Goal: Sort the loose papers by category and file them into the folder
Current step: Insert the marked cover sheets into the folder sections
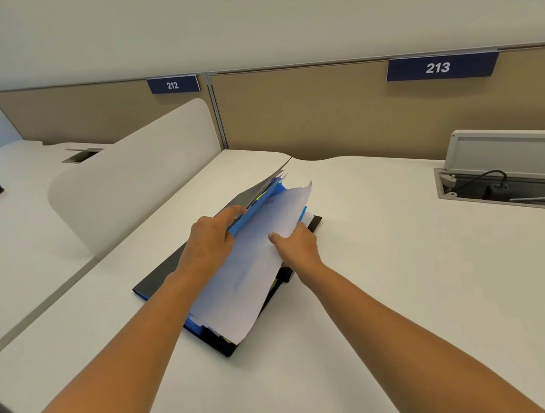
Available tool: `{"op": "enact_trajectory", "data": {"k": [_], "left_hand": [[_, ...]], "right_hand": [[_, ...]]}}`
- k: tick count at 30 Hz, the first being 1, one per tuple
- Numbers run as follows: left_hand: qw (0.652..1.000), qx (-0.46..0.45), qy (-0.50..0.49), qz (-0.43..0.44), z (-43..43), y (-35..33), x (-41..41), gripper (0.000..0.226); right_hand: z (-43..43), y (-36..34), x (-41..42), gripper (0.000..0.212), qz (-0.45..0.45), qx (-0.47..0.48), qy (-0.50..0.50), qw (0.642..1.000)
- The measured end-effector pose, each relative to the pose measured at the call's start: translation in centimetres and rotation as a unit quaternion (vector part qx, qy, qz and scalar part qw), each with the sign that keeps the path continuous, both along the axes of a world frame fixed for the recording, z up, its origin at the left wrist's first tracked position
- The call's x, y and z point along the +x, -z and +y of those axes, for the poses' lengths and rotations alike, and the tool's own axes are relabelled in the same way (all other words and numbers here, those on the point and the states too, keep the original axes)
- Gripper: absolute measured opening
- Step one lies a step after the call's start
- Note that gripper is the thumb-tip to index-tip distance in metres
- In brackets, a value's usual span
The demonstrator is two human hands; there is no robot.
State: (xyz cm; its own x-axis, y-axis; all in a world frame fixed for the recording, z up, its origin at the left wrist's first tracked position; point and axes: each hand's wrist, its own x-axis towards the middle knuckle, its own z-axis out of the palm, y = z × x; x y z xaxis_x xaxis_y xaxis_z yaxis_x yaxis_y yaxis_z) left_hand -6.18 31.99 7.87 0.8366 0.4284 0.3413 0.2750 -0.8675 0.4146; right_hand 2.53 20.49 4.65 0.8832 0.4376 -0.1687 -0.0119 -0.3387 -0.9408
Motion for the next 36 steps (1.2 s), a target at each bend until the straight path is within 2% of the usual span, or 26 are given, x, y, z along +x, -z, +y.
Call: {"op": "enact_trajectory", "data": {"k": [3, 8, 11, 16, 18, 21, 24, 26, 32, 36], "left_hand": [[1.0, 0.006, 0.002, -0.001, 0.2, 0.0, 0.0, 0.046], [1.0, -0.004, 0.011, -0.005, -0.4, -0.3, 0.1, 0.044], [1.0, -0.022, 0.008, -0.005, -0.9, -0.5, 0.3, 0.042], [1.0, -0.019, 0.004, 0.004, -1.4, 0.1, 0.2, 0.043], [1.0, -0.022, 0.003, -0.001, -1.5, 0.3, 0.1, 0.044], [1.0, -0.012, 0.001, -0.001, -1.5, 0.2, 0.1, 0.041], [1.0, 0.007, -0.005, 0.004, -1.6, 0.1, 0.1, 0.04], [1.0, 0.013, -0.005, 0.01, -1.7, 0.2, 0.1, 0.04], [0.999, 0.028, -0.008, 0.02, -1.9, 0.3, 0.3, 0.04], [1.0, 0.027, -0.007, 0.011, -1.5, 0.3, 0.3, 0.039]], "right_hand": [[-0.2, 1.1, -1.0, 0.026, 0.052, 0.011, -0.006, 0.999], [0.5, 2.2, -2.0, 0.018, 0.053, 0.048, 0.076, 0.995], [1.7, 2.2, -2.6, 0.019, 0.021, 0.03, 0.06, 0.998], [3.4, 2.0, -2.8, 0.017, 0.055, 0.031, 0.017, 0.998], [2.9, 2.2, -2.3, 0.017, 0.041, 0.01, -0.008, 0.999], [1.6, 3.0, -1.7, 0.023, -0.001, -0.011, -0.031, 0.999], [0.2, 3.2, -1.1, 0.045, -0.02, -0.007, 0.028, 0.999], [-0.4, 3.2, -0.6, 0.051, -0.018, -0.02, 0.055, 0.998], [-0.4, 3.1, -0.3, 0.053, 0.018, -0.04, 0.055, 0.997], [0.3, 2.7, -0.7, 0.043, 0.026, -0.031, 0.049, 0.998]]}}
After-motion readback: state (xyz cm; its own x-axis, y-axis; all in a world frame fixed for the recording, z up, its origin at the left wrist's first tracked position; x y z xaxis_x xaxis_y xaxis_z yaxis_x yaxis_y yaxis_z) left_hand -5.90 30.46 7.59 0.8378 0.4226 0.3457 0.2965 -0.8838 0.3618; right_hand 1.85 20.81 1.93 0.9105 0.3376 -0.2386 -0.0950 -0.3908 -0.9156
